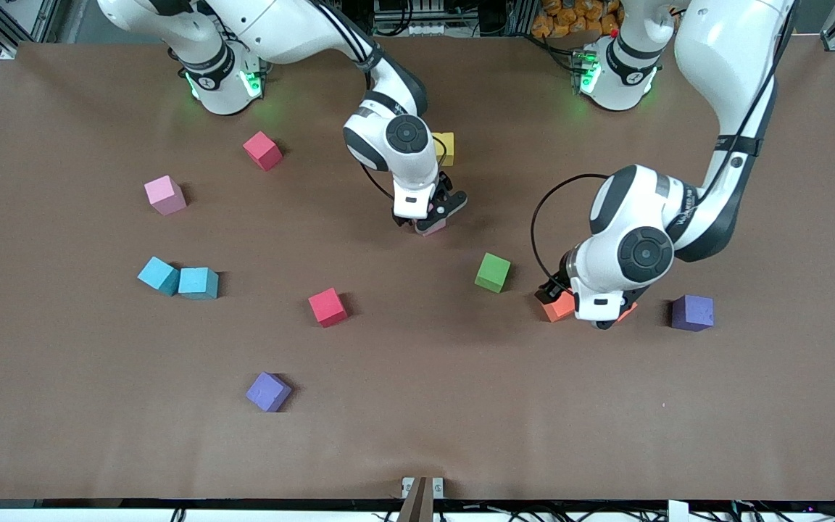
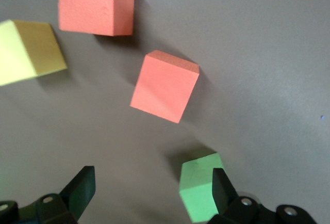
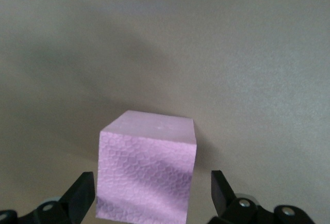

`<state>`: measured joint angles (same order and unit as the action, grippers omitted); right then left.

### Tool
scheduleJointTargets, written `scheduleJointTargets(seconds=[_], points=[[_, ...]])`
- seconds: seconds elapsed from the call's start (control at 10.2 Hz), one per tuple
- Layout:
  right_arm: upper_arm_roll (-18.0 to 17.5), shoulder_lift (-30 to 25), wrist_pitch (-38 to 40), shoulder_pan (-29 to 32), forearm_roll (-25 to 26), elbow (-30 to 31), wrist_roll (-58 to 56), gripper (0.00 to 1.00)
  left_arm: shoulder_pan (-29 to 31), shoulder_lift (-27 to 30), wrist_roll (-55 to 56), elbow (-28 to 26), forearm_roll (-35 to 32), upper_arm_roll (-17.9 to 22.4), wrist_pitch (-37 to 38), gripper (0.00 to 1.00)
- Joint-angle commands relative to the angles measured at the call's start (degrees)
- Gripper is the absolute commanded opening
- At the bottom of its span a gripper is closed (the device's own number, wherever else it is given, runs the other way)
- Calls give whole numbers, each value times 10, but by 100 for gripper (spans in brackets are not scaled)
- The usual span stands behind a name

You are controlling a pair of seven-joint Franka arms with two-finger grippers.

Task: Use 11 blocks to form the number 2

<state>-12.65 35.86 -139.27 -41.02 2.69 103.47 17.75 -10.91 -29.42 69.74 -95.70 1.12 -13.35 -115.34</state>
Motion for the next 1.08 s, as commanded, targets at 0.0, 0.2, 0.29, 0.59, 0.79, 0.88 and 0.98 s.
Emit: scheduleJointTargets(seconds=[0.0, 0.2, 0.29, 0.59, 0.79, 0.88, 0.98], points=[[-2, 0, -14, -1, 3, 11, 12, 100, -44, 17, 91, -49, 11, 25, -65, 100], [-1, 0, -16, 0, 3, 11, 13, 70, -89, 22, 144, -76, 19, 61, -113, 100], [-1, 0, -16, 0, 3, 11, 13, 37, -95, 23, 169, -81, 20, 62, -124, 100], [-1, -1, -17, 1, 5, 11, 11, 0, -124, 18, 228, -95, 20, 71, -167, 100], [-2, -15, -7, 1, 5, 12, -2, 0, -131, 17, 260, -123, 21, 71, -218, 100], [-2, -33, 7, 1, 5, 22, -24, 0, -133, 14, 274, -125, 21, 71, -222, 100], [-2, -61, 16, 1, 5, 43, -51, 0, -133, 14, 278, -124, 27, 71, -222, 100]])
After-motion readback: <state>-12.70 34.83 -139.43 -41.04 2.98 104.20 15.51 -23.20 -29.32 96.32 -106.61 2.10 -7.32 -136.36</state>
